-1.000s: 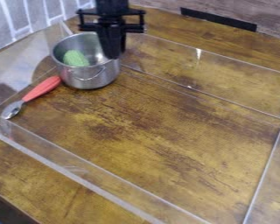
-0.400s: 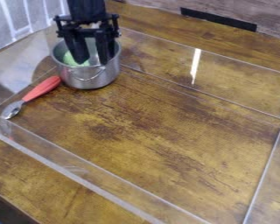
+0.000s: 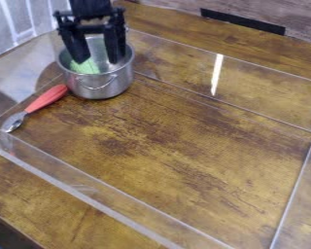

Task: Remove the green object from the silver pot and put it on the table

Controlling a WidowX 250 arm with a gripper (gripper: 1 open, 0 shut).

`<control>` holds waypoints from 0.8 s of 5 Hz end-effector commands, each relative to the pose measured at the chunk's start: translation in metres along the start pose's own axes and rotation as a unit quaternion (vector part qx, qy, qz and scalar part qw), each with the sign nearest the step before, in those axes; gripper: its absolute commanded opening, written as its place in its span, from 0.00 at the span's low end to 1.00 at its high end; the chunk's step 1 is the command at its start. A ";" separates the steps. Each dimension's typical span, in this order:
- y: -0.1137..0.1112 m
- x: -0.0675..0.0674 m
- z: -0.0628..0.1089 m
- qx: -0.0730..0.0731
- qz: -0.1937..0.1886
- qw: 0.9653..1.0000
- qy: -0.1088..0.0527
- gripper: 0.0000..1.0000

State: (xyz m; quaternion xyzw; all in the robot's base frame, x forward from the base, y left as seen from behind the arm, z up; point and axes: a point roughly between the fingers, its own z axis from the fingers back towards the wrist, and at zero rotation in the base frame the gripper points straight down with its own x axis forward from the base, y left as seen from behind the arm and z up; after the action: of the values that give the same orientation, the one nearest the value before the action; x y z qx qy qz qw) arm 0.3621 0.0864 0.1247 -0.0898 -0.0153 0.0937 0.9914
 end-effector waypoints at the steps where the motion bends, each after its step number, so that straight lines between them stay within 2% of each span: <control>1: 0.006 0.009 0.015 0.003 0.017 0.999 -0.032 1.00; 2: 0.002 0.013 0.004 0.006 -0.009 1.000 -0.020 1.00; 4: 0.011 0.020 -0.019 0.010 -0.004 1.000 -0.009 1.00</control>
State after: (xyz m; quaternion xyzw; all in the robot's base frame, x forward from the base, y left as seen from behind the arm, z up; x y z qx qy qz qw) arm 0.3783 0.0959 0.0842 -0.0869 0.0061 0.0960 0.9916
